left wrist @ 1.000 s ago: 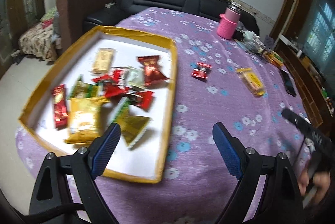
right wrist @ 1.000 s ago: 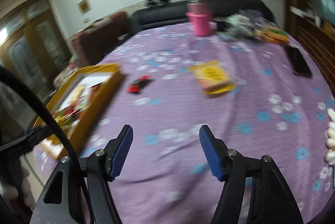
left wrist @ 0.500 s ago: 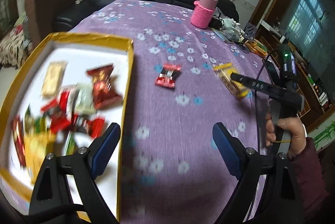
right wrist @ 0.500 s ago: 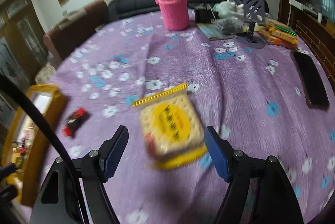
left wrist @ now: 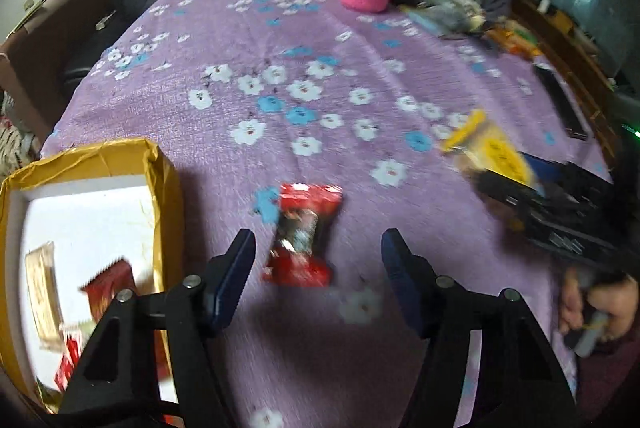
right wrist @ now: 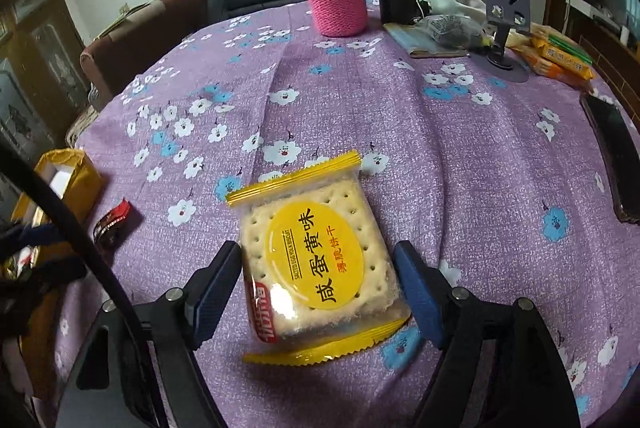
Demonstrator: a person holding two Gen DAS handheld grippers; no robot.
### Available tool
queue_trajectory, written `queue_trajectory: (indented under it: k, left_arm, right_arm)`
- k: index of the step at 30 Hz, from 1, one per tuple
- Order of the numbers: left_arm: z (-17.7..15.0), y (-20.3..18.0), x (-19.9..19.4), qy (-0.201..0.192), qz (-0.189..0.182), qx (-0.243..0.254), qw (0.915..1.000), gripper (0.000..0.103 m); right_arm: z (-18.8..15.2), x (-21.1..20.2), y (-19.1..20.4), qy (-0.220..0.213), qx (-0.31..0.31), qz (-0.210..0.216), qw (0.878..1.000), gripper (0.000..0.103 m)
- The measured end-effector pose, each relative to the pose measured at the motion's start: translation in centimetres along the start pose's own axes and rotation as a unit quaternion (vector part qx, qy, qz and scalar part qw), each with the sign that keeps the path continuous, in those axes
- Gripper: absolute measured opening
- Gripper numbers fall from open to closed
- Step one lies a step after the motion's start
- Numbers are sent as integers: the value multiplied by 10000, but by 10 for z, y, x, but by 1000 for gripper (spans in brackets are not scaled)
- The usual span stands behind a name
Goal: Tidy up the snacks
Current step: 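Grasp the red candy with the left gripper while the right grasps the yellow cracker pack, then carry both snacks over the tray and open both grippers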
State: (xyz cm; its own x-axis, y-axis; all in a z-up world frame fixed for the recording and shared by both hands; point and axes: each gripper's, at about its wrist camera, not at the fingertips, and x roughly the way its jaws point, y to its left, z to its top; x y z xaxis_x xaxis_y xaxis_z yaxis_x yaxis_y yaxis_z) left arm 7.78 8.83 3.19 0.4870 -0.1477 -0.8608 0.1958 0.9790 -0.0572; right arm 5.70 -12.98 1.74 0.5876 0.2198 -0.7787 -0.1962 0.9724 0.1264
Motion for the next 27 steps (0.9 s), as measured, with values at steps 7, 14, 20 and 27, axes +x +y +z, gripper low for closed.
queue_trajectory:
  k: [7,14,20,27]
  left_arm:
    - [2,-15,21,170,216,395,9988,35]
    - [-7,-12,7,29,198,161,9997,27]
    - [-20,2,-34,-226,-104,-285,9993,27]
    - [-58,52,-99,-676,-192,-974,9928,27]
  right_arm:
    - [1,1,3,24,-87,-54,9999,71]
    - [2,-6,1,-25,114,194,9997,70]
    - [4,-18,1,-308,301,617,9972,70]
    - [2,-38,23,-578,242,937,9936,70]
